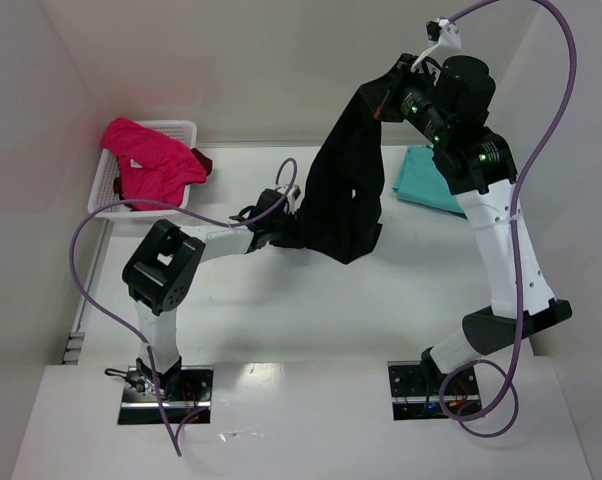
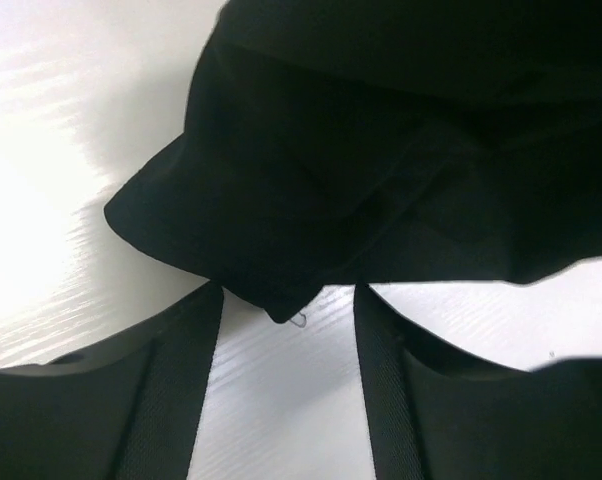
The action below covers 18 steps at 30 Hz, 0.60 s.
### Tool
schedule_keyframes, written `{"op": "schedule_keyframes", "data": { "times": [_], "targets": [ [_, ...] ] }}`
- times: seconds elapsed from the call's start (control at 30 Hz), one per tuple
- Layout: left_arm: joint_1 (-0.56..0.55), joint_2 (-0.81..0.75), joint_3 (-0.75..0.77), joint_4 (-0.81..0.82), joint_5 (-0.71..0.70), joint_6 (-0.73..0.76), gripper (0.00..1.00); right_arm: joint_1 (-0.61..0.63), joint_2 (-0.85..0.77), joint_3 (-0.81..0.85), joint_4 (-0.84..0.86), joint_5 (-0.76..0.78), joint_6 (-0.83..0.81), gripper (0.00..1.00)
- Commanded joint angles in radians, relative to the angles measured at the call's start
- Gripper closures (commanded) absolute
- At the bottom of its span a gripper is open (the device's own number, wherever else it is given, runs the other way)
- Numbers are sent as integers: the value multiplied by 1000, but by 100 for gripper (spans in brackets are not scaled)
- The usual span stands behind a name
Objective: Fold and stack the t-shirts
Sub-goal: Flatten out the tshirt
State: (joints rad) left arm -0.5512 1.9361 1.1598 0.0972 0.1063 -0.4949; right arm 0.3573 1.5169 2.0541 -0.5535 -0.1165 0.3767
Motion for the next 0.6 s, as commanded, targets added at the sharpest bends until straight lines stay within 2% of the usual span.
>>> {"op": "schedule_keyframes", "data": {
  "times": [0.0, 0.13, 0.23, 0.27, 0.43, 0.57],
  "targets": [
    [-4, 38, 35, 52, -48, -55, 48, 0, -24, 5, 67, -3, -4, 100],
    [-4, 61, 35, 62, -85, -76, 65, 0, -34, -5, 67, -3, -4, 100],
    [-4, 81, 43, 62, -115, -109, 86, 0, -36, -14, 67, -3, -4, 100],
    [-4, 81, 34, 64, -122, -116, 97, 0, -43, -14, 66, -3, -4, 100],
    [-4, -1, 34, 53, -154, -97, 100, 0, -62, -35, 49, 77, -19, 100],
    [46, -191, 55, -37, -183, -25, 100, 0, -81, -48, 28, 171, -39, 100]
  ]
}}
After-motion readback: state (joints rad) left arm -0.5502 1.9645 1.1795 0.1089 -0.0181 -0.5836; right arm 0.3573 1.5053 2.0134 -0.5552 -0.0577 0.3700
